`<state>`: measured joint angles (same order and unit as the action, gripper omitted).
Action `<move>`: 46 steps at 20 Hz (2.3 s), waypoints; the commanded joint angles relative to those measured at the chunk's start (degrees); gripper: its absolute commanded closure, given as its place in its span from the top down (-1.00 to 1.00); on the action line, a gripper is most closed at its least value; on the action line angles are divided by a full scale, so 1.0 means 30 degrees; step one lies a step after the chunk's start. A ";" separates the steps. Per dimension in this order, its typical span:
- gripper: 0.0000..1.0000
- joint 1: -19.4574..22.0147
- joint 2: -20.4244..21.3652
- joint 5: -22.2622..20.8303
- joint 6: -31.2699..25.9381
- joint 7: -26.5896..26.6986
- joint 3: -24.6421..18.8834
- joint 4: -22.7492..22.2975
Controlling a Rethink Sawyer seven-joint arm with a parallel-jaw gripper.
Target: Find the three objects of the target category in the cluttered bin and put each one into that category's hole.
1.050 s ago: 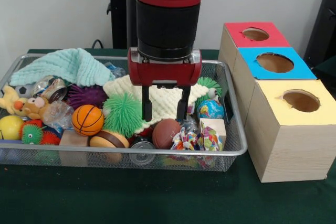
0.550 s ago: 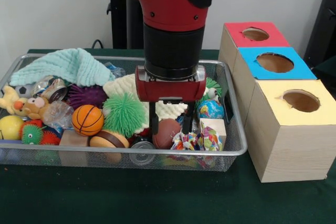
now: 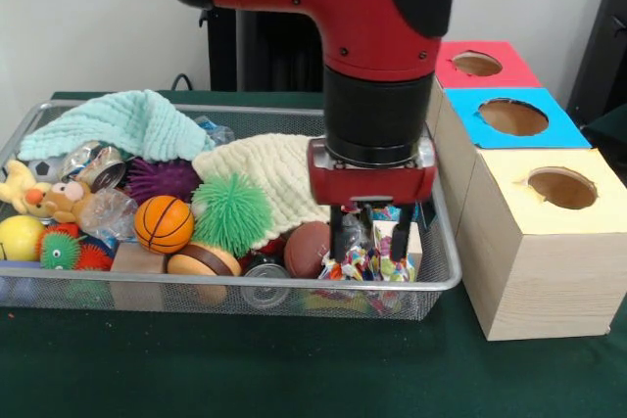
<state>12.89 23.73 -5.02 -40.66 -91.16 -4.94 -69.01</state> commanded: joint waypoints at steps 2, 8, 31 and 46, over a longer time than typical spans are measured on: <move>1.00 -0.0726 -0.1060 0.1196 0.0609 -0.6140 0.0890 -0.0052; 1.00 -0.1103 -0.2053 0.1322 0.1630 -0.6934 0.2045 -0.0340; 1.00 -0.0952 -0.4269 0.2778 0.1915 -0.5664 0.1381 -0.0110; -1.00 -0.2468 -0.1458 0.1982 -0.0484 -0.5305 0.3918 0.0963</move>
<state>6.80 14.82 1.64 -36.40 -97.94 5.18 -67.39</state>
